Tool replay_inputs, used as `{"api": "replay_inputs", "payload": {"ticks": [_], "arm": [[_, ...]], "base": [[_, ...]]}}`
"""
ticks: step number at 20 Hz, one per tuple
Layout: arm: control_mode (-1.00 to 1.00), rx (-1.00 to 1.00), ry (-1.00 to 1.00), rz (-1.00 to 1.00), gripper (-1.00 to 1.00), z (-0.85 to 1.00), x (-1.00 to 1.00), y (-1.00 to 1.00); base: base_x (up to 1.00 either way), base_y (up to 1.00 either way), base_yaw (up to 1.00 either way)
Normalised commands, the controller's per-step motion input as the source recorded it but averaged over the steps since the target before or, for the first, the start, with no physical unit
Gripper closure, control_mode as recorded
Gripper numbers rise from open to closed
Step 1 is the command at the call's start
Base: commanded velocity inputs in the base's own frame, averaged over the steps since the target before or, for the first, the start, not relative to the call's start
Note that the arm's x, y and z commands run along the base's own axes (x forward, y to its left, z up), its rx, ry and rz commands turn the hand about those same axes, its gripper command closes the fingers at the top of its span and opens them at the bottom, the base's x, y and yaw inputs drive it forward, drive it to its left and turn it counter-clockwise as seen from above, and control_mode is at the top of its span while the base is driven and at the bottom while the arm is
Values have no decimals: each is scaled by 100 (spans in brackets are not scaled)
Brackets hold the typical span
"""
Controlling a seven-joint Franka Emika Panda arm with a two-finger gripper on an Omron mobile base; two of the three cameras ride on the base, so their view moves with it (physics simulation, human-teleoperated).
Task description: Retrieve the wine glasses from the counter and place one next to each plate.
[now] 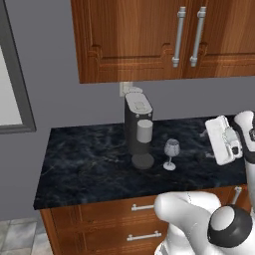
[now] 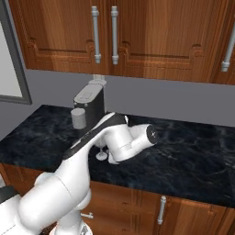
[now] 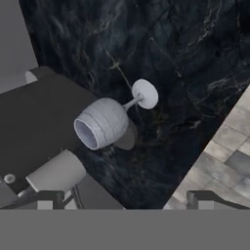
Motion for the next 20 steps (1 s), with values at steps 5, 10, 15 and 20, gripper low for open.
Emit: {"api": "replay_inputs", "payload": {"ticks": [5, 10, 15, 20], "arm": [[-100, 3, 20, 11, -100, -23, 55, -1], [-100, 2, 16, 13, -100, -19, 45, -3], [-100, 9, 11, 14, -100, -14, 14, -23], [-100, 10, 3, 7, -100, -13, 13, -4]], "base": [[0, 0, 0], [0, 0, 0], [0, 0, 0], [0, 0, 0]]}}
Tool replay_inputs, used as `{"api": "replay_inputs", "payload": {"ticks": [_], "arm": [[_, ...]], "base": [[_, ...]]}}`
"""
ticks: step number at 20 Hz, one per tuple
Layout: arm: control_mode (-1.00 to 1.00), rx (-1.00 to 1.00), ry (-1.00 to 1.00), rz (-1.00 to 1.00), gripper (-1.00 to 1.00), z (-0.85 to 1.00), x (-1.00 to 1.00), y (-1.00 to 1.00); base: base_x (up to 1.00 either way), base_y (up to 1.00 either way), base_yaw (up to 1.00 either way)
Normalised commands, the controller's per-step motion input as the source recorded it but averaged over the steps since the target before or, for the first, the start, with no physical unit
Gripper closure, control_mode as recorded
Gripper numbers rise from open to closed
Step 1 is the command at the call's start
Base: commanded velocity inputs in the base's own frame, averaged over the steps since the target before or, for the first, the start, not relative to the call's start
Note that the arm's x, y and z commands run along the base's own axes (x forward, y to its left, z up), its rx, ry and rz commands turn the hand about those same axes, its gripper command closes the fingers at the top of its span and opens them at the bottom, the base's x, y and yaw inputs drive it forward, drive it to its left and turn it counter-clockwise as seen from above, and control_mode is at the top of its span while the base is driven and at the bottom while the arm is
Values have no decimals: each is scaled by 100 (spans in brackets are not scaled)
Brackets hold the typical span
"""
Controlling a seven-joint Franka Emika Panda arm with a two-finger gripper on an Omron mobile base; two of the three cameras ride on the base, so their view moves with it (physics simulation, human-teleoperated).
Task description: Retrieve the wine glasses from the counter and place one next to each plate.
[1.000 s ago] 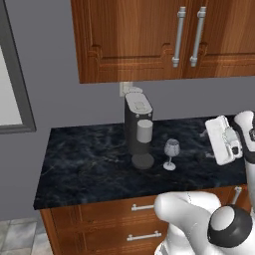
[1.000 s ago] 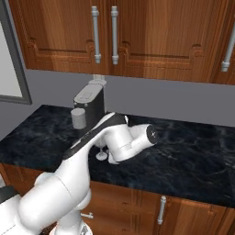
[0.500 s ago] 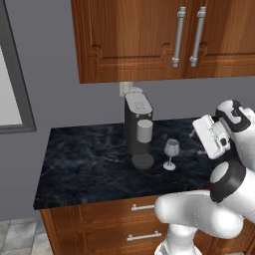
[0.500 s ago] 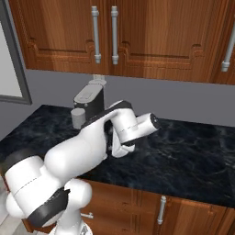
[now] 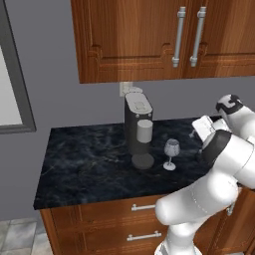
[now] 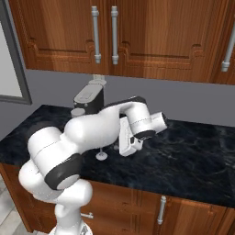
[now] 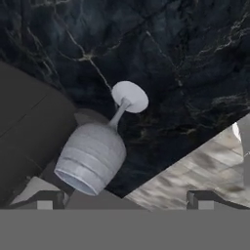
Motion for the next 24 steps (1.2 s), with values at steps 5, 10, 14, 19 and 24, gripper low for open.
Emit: {"api": "replay_inputs", "payload": {"ticks": [5, 10, 14, 19, 24], "arm": [[-100, 9, 0, 0, -100, -9, 0, 0], [-100, 1, 2, -3, -100, -9, 0, 6], [-100, 0, 9, -11, -100, -19, 5, 7], [-100, 0, 22, -8, -100, -23, 17, 4], [-100, 4, 20, -3, -100, -19, 12, 1]], "base": [[0, 0, 0], [0, 0, 0], [0, 0, 0], [0, 0, 0], [0, 0, 0]]}}
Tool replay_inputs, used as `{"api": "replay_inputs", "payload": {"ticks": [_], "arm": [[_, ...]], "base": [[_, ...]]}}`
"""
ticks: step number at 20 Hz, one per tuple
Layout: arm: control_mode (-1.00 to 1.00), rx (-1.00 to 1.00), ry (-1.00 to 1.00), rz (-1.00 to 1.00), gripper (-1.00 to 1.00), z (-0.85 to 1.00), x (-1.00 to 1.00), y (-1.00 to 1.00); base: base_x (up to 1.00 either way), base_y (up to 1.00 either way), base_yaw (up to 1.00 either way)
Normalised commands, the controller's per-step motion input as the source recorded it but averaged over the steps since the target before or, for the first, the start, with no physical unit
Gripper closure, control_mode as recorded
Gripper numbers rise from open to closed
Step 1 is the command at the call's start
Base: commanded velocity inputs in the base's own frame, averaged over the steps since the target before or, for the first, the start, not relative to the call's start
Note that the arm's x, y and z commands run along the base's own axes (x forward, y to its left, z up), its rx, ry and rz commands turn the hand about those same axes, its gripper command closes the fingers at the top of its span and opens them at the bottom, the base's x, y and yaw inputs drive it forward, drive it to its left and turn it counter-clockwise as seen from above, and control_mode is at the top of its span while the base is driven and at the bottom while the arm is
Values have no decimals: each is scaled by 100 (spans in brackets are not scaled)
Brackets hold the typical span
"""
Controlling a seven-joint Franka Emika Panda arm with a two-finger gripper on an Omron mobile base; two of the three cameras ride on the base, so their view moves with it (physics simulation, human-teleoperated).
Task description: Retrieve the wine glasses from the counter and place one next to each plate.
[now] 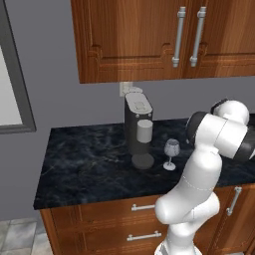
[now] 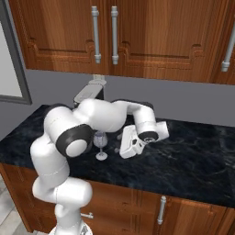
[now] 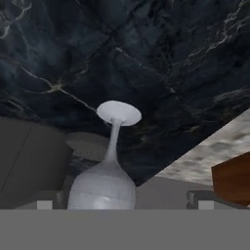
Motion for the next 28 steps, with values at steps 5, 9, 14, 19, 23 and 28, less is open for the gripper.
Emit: {"api": "replay_inputs", "payload": {"ticks": [5, 9, 14, 19, 23, 28], "arm": [[-100, 22, 22, 0, -100, -8, 0, 1], [-100, 13, 6, 0, -100, -13, 2, 25], [-100, 0, 0, -1, -100, -5, 1, 39], [-100, 0, 0, -3, -100, -2, 0, 18], [-100, 0, 0, -3, -100, -1, 0, 0], [-100, 0, 0, -7, -100, -3, 0, 0]], "base": [[0, 0, 0], [0, 0, 0], [0, 0, 0], [0, 0, 0], [0, 0, 0], [0, 0, 0]]}}
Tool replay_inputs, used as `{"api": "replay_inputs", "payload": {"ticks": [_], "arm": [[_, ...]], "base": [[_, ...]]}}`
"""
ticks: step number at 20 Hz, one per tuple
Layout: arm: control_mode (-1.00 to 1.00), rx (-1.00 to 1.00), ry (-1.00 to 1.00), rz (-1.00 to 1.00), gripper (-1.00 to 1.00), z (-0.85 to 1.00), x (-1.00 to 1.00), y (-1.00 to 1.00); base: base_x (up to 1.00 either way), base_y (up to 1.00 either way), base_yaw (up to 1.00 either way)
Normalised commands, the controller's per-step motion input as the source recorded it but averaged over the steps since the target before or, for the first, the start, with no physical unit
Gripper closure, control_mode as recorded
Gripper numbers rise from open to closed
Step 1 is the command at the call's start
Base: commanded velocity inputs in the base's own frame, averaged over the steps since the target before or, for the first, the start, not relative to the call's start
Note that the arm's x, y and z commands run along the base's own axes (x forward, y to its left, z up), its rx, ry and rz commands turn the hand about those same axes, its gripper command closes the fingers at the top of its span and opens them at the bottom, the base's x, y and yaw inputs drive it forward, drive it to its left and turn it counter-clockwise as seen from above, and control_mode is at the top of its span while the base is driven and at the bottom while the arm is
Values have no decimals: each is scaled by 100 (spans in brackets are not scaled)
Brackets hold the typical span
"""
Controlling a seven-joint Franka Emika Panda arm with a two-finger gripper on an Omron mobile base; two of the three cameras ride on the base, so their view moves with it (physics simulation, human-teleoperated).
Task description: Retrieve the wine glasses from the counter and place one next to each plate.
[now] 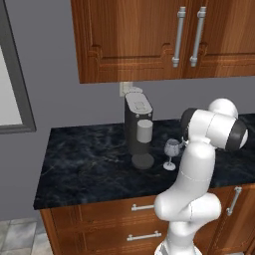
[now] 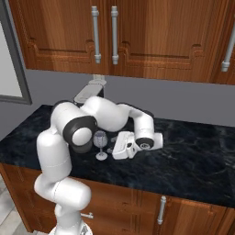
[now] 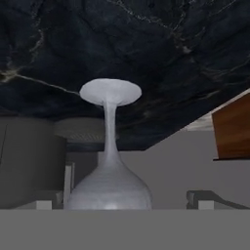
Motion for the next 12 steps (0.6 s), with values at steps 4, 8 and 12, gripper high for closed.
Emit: {"api": "replay_inputs", "payload": {"ticks": [4, 8, 12], "arm": [[-100, -1, 0, -23, -100, -6, 0, 17], [-100, 0, 0, -25, -100, -7, 0, 15], [-100, 0, 0, -17, -100, -10, 0, 5]], "base": [[0, 0, 0], [0, 0, 0], [0, 0, 0]]}}
